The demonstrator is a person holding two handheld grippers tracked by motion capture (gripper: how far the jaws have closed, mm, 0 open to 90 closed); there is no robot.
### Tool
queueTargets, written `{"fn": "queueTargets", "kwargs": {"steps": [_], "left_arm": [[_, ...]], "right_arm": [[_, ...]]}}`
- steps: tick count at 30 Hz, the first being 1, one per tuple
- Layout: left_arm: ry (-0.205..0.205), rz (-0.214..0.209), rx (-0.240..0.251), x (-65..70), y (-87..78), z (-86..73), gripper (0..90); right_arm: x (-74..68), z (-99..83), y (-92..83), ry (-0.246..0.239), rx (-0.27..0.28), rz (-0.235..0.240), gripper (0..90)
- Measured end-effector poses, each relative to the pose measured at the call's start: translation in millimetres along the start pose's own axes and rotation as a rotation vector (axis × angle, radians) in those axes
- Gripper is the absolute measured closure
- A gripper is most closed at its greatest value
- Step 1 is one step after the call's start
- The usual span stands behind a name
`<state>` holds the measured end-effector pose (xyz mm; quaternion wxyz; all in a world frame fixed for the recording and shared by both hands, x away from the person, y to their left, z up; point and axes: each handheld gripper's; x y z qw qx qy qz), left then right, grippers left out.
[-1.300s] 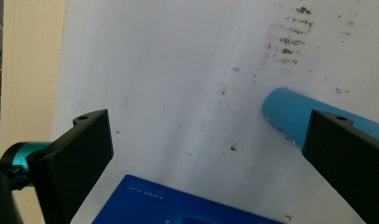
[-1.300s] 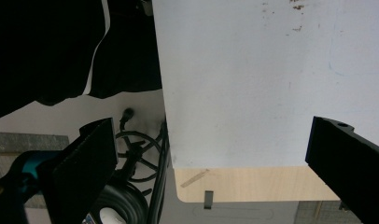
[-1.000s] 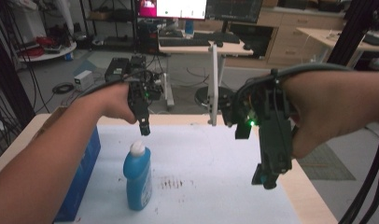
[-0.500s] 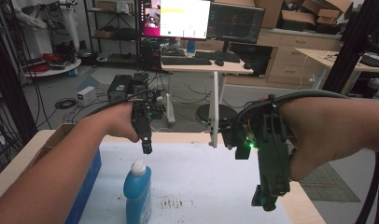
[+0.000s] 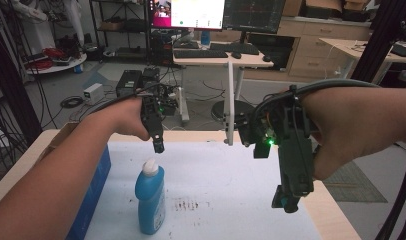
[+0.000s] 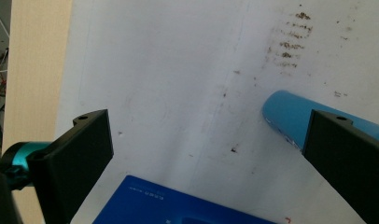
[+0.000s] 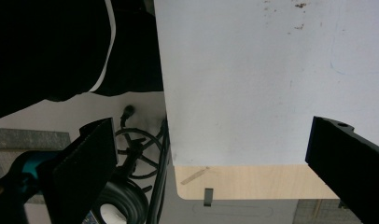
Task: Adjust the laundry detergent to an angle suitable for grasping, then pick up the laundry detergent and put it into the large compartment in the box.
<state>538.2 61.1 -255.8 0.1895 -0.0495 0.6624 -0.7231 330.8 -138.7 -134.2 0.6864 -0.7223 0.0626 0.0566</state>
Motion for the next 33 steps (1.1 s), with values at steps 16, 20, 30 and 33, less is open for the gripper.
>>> {"fn": "queueTargets", "kwargs": {"steps": [16,20,30,33], "left_arm": [[0.007,-0.001,0.008,0.2,0.2,0.4,1.7],[0.018,-0.004,0.009,1.4,0.2,1.3,1.7],[0.025,-0.013,0.013,-4.4,5.3,-1.0,1.7],[0.017,-0.013,0.017,-4.6,5.2,-1.5,1.7]], "right_arm": [[-4.7,-1.6,3.6,0.021,0.009,0.007,1.3],[-3.8,-0.8,4.4,0.023,0.008,0.002,1.3],[0.9,6.6,4.3,0.031,-0.006,0.018,1.3],[2.0,6.9,5.1,0.037,-0.009,0.015,1.3]]}}
Point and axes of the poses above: each handheld gripper's, and its own axes: y roughly forward along the jaws, z roughly out of its top, x roughly to its right, and after that the axes turned 7 degrees about z, right-handed
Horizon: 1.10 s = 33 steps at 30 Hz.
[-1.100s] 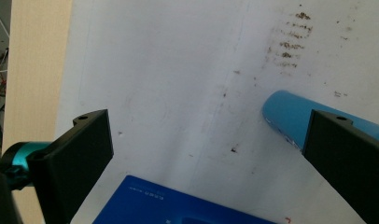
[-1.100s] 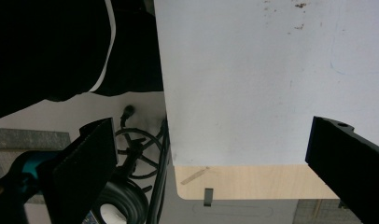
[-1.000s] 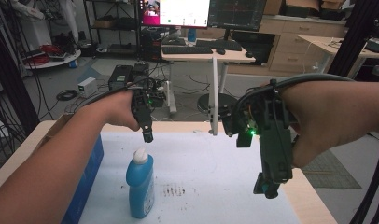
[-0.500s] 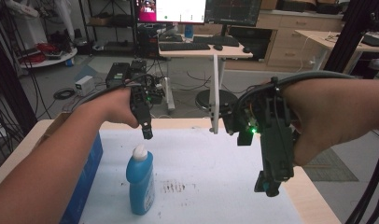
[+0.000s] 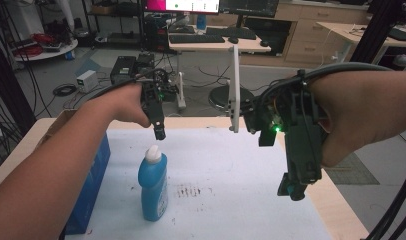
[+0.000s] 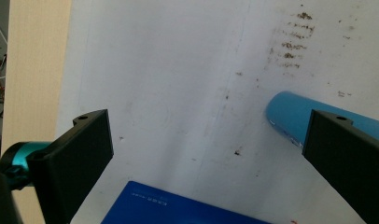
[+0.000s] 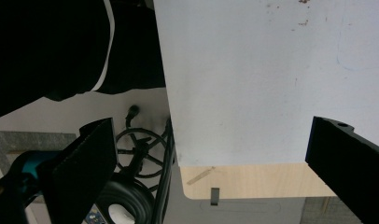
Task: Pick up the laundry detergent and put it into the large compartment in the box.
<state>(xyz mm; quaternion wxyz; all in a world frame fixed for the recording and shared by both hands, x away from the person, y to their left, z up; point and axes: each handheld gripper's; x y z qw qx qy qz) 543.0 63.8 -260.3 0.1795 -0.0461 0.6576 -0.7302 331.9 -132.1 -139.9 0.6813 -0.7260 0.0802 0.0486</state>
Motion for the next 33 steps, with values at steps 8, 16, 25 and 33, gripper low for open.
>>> {"fn": "queueTargets", "kwargs": {"steps": [8,16,25,33], "left_arm": [[-0.006,0.013,-0.016,3.4,-3.5,-2.2,1.7],[-0.032,0.052,-0.006,9.8,-18.6,-6.0,1.7],[-0.124,0.077,0.031,24.2,-46.9,-16.3,1.7],[-0.223,0.102,0.007,36.7,-70.1,-27.4,1.7]], "right_arm": [[3.3,5.3,2.4,-0.008,-0.006,-0.005,1.3],[-1.4,1.8,2.7,-0.031,-0.007,-0.017,1.3],[-9.3,-0.5,-1.5,-0.043,0.002,-0.039,1.3],[-20.0,0.3,-4.1,-0.062,-0.004,-0.055,1.3]]}}
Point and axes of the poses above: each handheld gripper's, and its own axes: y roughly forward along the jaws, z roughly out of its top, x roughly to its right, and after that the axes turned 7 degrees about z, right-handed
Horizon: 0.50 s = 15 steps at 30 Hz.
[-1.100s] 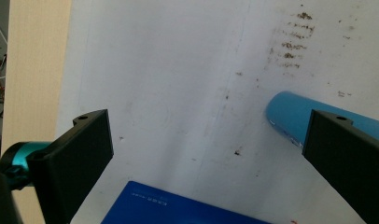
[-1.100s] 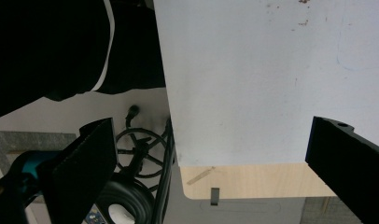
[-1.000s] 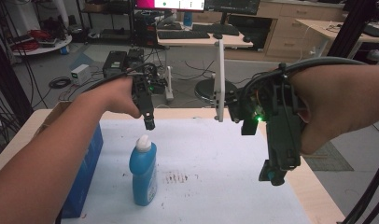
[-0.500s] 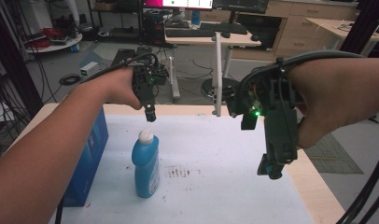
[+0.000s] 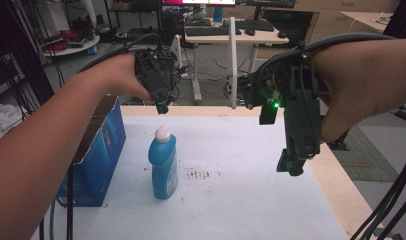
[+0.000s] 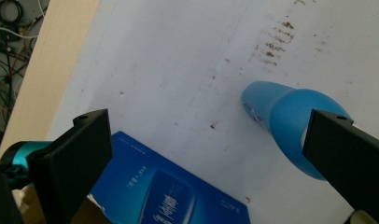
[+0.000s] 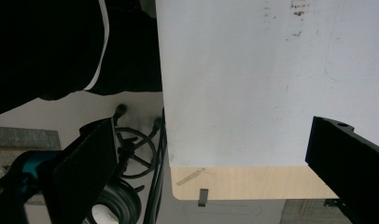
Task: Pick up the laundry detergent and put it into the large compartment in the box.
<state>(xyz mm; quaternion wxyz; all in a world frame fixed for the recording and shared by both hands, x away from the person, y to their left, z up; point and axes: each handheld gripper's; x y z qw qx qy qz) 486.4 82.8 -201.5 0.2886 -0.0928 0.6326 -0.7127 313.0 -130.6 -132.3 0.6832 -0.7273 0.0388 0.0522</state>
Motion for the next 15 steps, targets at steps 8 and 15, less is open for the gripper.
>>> {"fn": "queueTargets", "kwargs": {"steps": [8,15], "left_arm": [[-0.12,0.004,-0.073,12.5,-12.9,-7.9,1.7],[-0.216,-0.026,-0.126,24.7,-18.9,-12.7,1.7]], "right_arm": [[-9.3,-2.4,-1.0,0.006,-0.009,-0.011,1.3],[-13.4,-5.0,-0.2,-0.004,-0.011,-0.015,1.3]]}}
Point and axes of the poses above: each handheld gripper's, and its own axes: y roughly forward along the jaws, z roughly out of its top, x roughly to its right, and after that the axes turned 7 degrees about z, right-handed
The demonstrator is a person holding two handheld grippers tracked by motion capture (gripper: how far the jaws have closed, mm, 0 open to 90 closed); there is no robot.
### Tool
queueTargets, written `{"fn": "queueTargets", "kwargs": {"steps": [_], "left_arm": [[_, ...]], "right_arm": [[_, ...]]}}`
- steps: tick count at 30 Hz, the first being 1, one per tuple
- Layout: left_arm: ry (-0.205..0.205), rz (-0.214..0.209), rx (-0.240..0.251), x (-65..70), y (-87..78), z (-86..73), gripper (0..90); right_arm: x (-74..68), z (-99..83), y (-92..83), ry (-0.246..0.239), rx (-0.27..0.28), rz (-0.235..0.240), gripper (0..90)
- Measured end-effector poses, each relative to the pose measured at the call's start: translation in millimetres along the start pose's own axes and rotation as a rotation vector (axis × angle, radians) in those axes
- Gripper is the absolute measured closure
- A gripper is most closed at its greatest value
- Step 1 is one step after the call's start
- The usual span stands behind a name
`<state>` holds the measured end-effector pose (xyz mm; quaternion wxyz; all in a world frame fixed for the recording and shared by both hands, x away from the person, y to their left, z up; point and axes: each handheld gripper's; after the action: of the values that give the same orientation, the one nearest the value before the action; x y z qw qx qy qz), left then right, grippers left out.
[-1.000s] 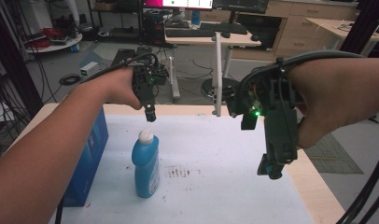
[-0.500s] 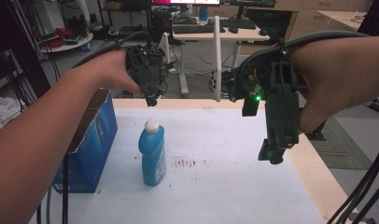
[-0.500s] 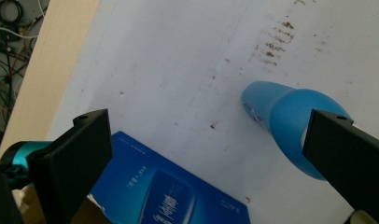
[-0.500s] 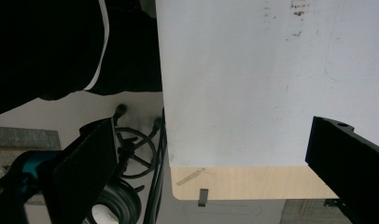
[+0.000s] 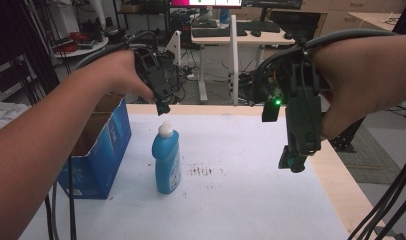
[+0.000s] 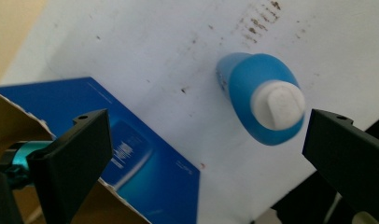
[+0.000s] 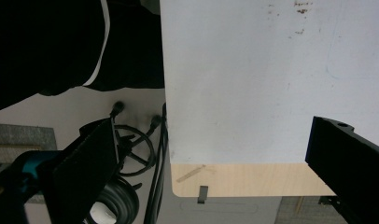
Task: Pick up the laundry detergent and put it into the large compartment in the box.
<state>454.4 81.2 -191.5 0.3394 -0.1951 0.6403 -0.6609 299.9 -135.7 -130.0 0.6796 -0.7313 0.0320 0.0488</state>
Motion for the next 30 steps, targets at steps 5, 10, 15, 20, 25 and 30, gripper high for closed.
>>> {"fn": "queueTargets", "kwargs": {"steps": [5,10,15,20,25,30], "left_arm": [[-0.078,-0.018,-0.007,7.2,-3.8,-6.0,1.7],[-0.161,-0.044,-0.017,12.8,-3.7,-11.5,1.7],[-0.218,-0.068,-0.005,21.5,2.6,-14.9,1.7],[-0.279,-0.097,0.012,28.3,12.0,-20.9,1.7],[-0.337,-0.112,0.017,31.9,23.0,-24.8,1.7],[-0.362,-0.128,0.019,33.8,33.0,-25.6,1.7]], "right_arm": [[-4.1,-3.0,-1.9,-0.009,0.003,-0.008,1.4],[-8.5,-3.7,-3.5,-0.021,0.002,-0.014,1.3],[-14.2,-2.4,-2.2,-0.033,0.002,-0.02,1.3],[-19.3,0.1,-1.8,-0.06,0.006,-0.025,1.3],[-21.9,0.8,-1.0,-0.069,0.006,-0.03,1.3],[-23.7,1.9,0.0,-0.075,0.007,-0.029,1.3]]}}
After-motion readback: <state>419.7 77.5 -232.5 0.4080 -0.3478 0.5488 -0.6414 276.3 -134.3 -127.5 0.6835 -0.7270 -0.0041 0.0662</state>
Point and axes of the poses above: each handheld gripper's, and its own axes: y roughly forward along the jaws, z roughly out of its top, x roughly to its right, and after that the axes turned 7 degrees about z, right-handed
